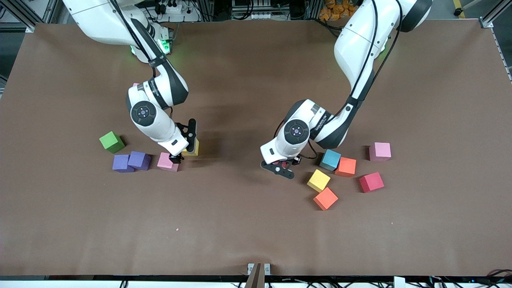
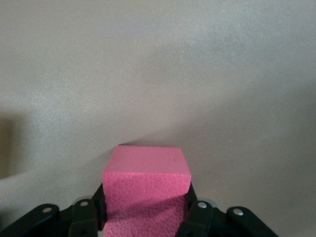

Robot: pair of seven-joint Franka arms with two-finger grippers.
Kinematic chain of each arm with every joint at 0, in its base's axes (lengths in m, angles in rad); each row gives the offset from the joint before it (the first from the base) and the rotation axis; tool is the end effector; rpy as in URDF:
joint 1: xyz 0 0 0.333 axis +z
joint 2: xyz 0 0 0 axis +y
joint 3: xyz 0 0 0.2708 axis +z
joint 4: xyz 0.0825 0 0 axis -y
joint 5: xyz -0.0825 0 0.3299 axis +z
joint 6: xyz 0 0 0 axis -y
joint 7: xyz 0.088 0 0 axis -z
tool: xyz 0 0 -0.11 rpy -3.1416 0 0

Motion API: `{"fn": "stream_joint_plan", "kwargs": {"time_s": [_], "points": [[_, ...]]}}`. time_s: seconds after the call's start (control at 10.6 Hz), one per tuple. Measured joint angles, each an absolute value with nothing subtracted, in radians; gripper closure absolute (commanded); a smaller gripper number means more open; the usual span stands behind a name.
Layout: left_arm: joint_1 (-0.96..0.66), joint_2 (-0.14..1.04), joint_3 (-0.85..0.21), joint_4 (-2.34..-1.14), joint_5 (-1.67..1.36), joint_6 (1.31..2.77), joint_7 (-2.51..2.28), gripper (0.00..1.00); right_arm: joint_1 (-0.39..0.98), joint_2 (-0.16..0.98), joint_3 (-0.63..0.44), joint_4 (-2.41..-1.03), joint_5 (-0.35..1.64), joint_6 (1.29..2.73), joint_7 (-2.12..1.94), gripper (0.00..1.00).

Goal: Form number 2 with 11 blocks
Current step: 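Lift the red cube with the left gripper while the right gripper lifts the yellow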

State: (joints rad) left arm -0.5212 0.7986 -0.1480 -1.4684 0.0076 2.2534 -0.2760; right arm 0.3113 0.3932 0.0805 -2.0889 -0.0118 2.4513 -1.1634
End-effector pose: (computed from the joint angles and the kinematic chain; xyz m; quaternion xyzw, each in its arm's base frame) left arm 0.5153 -0.3878 0.2076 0.9831 -0.1759 -0.0253 0.0433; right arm 0.4917 0.2031 0.2294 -0.7112 -0.7027 0.0092 0.0164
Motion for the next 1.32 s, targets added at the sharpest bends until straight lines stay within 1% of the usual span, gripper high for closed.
{"fn": "stream_joint_plan", "kwargs": {"time_s": [0.28, 0.47, 0.57, 0.76, 0.95, 1.04, 1.13, 1.32], "points": [[-0.537, 0.767, -0.152, -1.470, 0.008, 2.154, -0.506, 0.48, 0.314, 0.399, 0.082, -2.097, -0.012, 2.455, -1.178, 0.00], [-0.548, 0.718, -0.158, -1.519, 0.008, 2.125, -0.684, 0.48, 0.321, 0.399, 0.083, -2.106, -0.012, 2.457, -1.183, 0.00], [-0.548, 0.677, -0.168, -1.578, 0.008, 2.118, -0.729, 0.48, 0.324, 0.399, 0.084, -2.112, -0.012, 2.458, -1.183, 0.00], [-0.545, 0.540, -0.200, -1.765, 0.000, 2.118, -0.785, 0.48, 0.334, 0.399, 0.085, -2.131, -0.011, 2.475, -1.183, 0.00], [-0.546, 0.415, -0.263, -1.910, -0.022, 2.121, -0.889, 0.47, 0.340, 0.400, 0.087, -2.167, -0.011, 2.529, -1.183, 0.00], [-0.550, 0.384, -0.307, -1.956, -0.023, 2.138, -0.955, 0.46, 0.340, 0.401, 0.087, -2.176, -0.011, 2.540, -1.183, 0.00], [-0.556, 0.377, -0.346, -1.996, -0.024, 2.192, -1.011, 0.45, 0.340, 0.401, 0.087, -2.179, -0.011, 2.543, -1.183, 0.00], [-0.589, 0.385, -0.388, -2.106, -0.024, 2.386, -1.130, 0.45, 0.340, 0.401, 0.087, -2.182, -0.011, 2.559, -1.183, 0.00]]}}
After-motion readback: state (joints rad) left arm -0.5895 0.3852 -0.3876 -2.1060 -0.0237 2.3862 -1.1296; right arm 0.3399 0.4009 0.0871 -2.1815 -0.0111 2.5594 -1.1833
